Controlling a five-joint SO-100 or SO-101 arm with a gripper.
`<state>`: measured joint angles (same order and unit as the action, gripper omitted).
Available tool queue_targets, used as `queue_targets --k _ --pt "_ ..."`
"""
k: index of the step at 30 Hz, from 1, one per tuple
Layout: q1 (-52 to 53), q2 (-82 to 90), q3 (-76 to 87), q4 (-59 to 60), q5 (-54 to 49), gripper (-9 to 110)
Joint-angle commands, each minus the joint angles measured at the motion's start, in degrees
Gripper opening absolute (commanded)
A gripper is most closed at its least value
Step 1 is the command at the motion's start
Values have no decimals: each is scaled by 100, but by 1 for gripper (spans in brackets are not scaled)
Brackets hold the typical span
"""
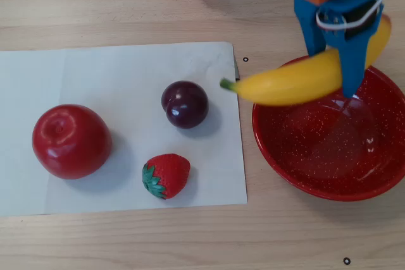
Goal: Grasp the banana and put it in the red bowl
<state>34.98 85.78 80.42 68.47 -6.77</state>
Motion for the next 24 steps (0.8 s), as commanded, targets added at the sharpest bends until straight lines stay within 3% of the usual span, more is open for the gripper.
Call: queue_targets --k 1,9,24 --pt "105 413 -105 -615 211 4" --pt "-44 343 475 -1705 580 21" --pt "-334 316 -457 -756 290 39"
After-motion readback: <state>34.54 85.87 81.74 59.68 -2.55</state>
